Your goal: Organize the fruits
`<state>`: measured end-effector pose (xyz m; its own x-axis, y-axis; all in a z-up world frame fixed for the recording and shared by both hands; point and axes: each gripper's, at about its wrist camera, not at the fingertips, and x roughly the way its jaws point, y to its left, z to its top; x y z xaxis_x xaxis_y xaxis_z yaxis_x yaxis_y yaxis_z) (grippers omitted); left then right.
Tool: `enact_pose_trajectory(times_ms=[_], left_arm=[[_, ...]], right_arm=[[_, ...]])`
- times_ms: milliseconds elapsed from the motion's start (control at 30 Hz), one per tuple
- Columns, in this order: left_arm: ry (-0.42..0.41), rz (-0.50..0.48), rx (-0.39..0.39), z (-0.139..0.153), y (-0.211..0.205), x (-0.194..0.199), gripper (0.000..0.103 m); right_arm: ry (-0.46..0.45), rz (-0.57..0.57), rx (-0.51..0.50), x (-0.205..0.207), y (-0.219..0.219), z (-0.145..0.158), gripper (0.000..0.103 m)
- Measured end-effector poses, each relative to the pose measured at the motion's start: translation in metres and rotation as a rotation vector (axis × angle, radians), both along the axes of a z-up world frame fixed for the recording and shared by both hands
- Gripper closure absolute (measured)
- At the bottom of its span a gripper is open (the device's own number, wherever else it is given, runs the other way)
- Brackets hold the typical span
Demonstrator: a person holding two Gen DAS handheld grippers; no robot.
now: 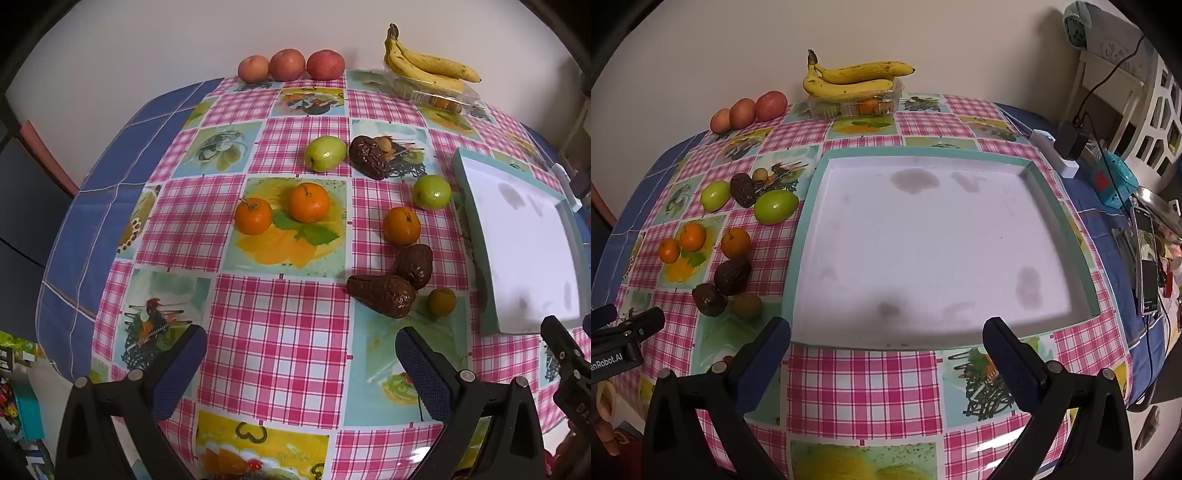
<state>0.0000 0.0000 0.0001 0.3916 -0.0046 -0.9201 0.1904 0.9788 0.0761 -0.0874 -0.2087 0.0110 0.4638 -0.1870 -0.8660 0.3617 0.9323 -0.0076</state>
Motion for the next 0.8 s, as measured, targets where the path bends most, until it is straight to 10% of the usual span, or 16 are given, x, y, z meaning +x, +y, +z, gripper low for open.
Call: enact_pose_trajectory(times_ms=[800], left_arm=[[-0.004, 0.014, -0.013, 0.0031, -0.0002, -0.0002, 0.000]], right_arm=[[-0.004, 0.008, 0.004, -0.0015, 0.0065, 0.0026, 0.000]])
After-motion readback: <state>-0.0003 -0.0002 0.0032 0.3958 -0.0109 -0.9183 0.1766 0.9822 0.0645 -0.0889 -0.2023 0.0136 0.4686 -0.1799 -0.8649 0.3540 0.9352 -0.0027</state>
